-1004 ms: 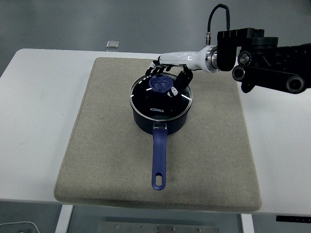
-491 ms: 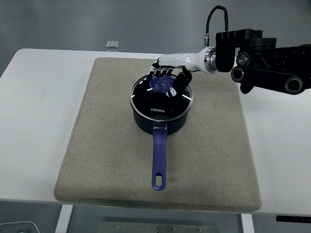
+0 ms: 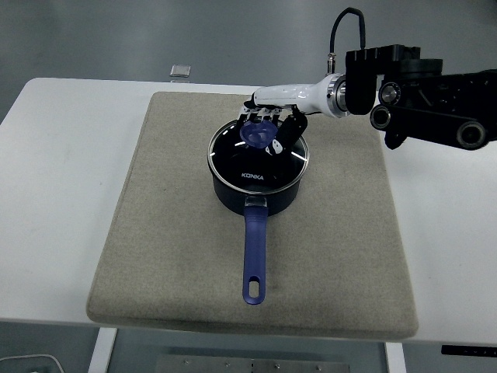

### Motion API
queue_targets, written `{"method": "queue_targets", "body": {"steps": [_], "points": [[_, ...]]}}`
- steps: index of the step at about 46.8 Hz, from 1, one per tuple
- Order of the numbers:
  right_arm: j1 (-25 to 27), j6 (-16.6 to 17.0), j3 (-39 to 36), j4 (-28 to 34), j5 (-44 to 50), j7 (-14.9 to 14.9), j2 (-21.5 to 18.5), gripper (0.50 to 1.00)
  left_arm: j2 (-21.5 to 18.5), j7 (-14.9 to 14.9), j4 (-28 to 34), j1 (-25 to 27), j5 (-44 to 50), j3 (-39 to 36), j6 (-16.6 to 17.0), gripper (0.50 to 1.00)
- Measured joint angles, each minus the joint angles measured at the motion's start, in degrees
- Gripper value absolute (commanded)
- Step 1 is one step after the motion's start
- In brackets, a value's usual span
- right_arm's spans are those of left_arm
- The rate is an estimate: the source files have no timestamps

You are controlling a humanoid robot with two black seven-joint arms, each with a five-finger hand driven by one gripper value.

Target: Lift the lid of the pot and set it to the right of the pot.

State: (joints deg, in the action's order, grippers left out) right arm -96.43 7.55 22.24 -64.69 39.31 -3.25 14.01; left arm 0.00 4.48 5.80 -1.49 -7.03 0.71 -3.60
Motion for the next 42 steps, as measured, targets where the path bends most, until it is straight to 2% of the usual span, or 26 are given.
{"method": "queue_targets", "body": {"steps": [14,21,30,42], "points": [[-3.17,1.18,-0.09,0.00,-1.56,0.00,1.22,0.509,0.00,0.00,0.00,-0.02,0.00,0.00,0.00,1.000],[-4.91,2.48,0.04,0.03,-2.75,0.01,3.76,0.507,0.00,0.00,0.00,-0.01,0.00,0.00,0.00,1.000],[-4.87,4.60,0.03,2.14,-2.85,0.02,7.14,0.500,0.00,0.00,0.00,-0.01,0.00,-0.01,0.00,1.000],[-1.40,6.25,-0.45,4.38,-2.92,0.00,11.70,0.500,0.00,0.00,0.00,0.01,0.00,0.00,-0.01,1.000]]}}
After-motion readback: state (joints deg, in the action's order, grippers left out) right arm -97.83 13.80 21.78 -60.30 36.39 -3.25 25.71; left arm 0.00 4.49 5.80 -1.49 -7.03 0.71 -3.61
